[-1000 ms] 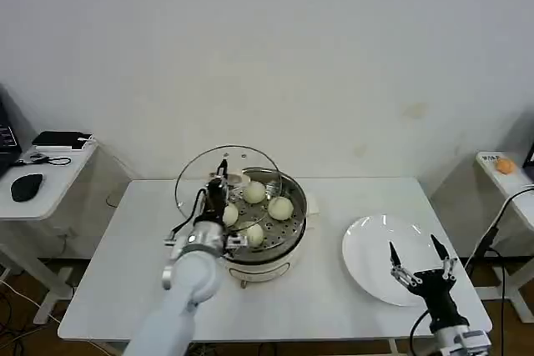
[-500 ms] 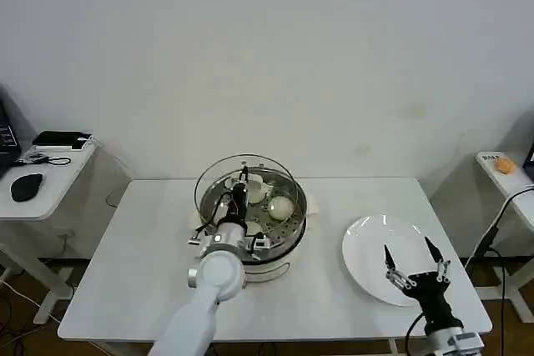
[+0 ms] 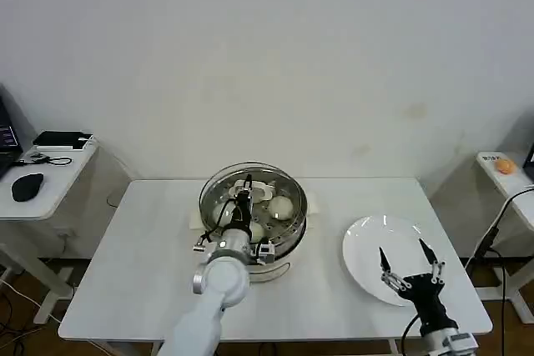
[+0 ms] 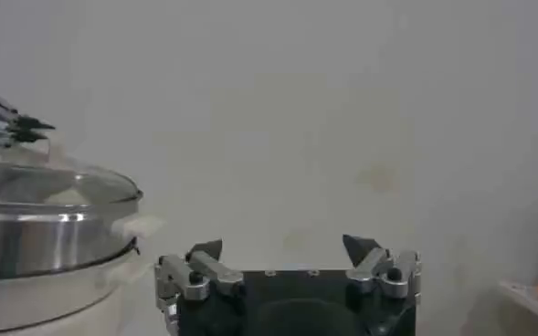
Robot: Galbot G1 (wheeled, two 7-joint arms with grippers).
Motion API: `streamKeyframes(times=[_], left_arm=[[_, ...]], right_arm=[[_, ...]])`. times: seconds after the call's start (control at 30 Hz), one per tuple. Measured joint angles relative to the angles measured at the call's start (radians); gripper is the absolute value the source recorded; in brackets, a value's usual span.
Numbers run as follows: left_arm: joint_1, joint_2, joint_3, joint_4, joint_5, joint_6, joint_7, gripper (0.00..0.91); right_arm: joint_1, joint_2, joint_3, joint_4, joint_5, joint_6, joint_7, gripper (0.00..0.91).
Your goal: Take steamed baozi put them in steamer then cover it.
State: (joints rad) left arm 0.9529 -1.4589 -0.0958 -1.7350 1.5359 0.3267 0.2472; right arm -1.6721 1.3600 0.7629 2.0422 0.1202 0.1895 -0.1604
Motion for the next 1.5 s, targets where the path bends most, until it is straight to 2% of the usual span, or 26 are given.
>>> streamKeyframes(times=[1.03,1.07,1.1,1.5], left_arm=[[0.027,0.005,0.005,-0.039,-0.031,0.001,0.042,0.000],[0.027,0.004,0.005,-0.038,-0.033,0.001,0.042,0.151],[0.027,0.003,0.005,-0.037,-0.035,0.001,0.042,0.907],[0.033,0.014,-0.004,-0.051,-0.069,-0.001,0.036,0.907]], right_arm=[[0.001,0.006,-0.017,-0.007,-0.015,0.002,-0.001,0.907],[0.001,0.006,-0.018,-0.008,-0.017,0.003,-0.001,0.907],[0.001,0.007,-0.019,-0.009,-0.019,0.004,-0.001,0.907],[-0.001,0.010,-0.025,-0.009,-0.027,0.005,-0.002,0.907]])
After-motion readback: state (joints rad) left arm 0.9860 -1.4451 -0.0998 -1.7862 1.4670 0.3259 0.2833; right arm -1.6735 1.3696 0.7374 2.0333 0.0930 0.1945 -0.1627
